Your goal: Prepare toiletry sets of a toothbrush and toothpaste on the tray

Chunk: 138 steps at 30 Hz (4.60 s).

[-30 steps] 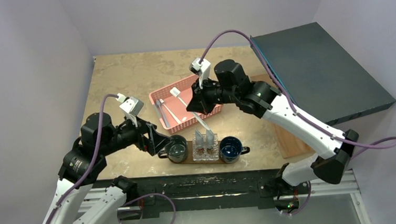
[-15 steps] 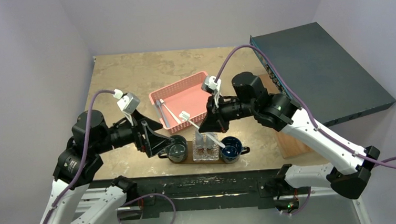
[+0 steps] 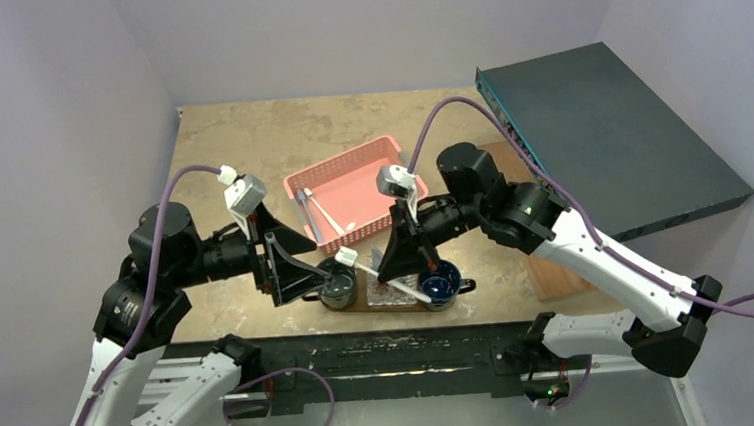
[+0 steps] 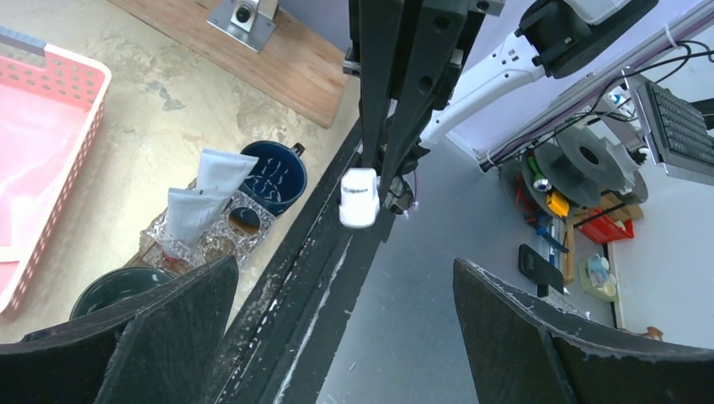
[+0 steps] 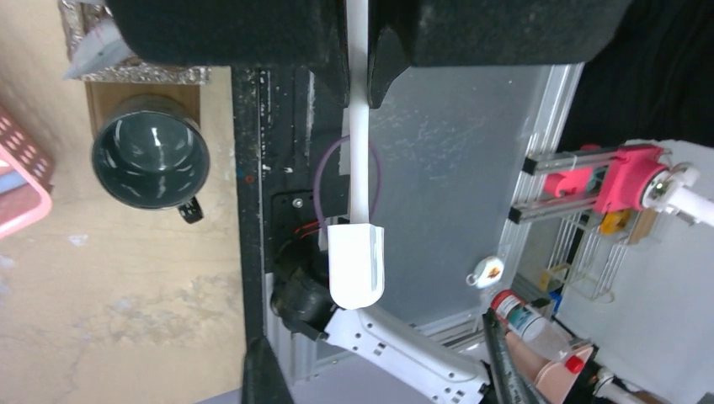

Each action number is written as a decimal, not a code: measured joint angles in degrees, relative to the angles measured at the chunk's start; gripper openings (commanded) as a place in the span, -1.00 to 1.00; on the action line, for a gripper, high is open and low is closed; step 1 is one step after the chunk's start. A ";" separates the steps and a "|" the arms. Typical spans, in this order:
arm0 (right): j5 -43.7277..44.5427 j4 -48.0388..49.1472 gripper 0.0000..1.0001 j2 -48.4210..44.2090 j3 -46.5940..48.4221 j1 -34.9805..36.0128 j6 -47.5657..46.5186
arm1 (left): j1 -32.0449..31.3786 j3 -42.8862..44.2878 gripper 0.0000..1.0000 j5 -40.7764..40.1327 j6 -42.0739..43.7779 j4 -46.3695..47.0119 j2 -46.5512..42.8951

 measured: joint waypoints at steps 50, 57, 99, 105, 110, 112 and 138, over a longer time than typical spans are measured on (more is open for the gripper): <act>0.70 9.51 -1.00 8.44 5.29 6.95 7.06 | 0.02 -1.38 -1.00 1.75 -2.91 3.58 -1.84; 3.23 9.07 -0.20 8.35 5.29 7.02 6.54 | 0.02 -1.40 -1.00 0.22 -2.75 3.43 -1.84; 61.59 0.22 0.15 4.02 4.37 0.07 12.20 | -45.70 -1.27 -1.00 -68.06 -2.40 -3.91 13.60; 61.59 0.46 0.16 4.02 3.37 -0.24 12.20 | -45.79 -4.24 -1.00 -69.99 -2.47 -0.81 14.86; 61.57 1.03 0.15 4.02 2.29 -0.26 12.22 | -45.81 -5.46 -1.00 -70.05 -2.49 1.42 16.13; 61.55 1.25 0.16 4.00 1.84 -0.26 12.24 | -45.81 -5.88 -1.00 -70.03 -2.51 2.16 16.31; 61.51 2.10 0.17 3.93 -0.74 -0.31 13.07 | -51.21 -13.57 -1.00 -74.66 -2.93 11.26 19.76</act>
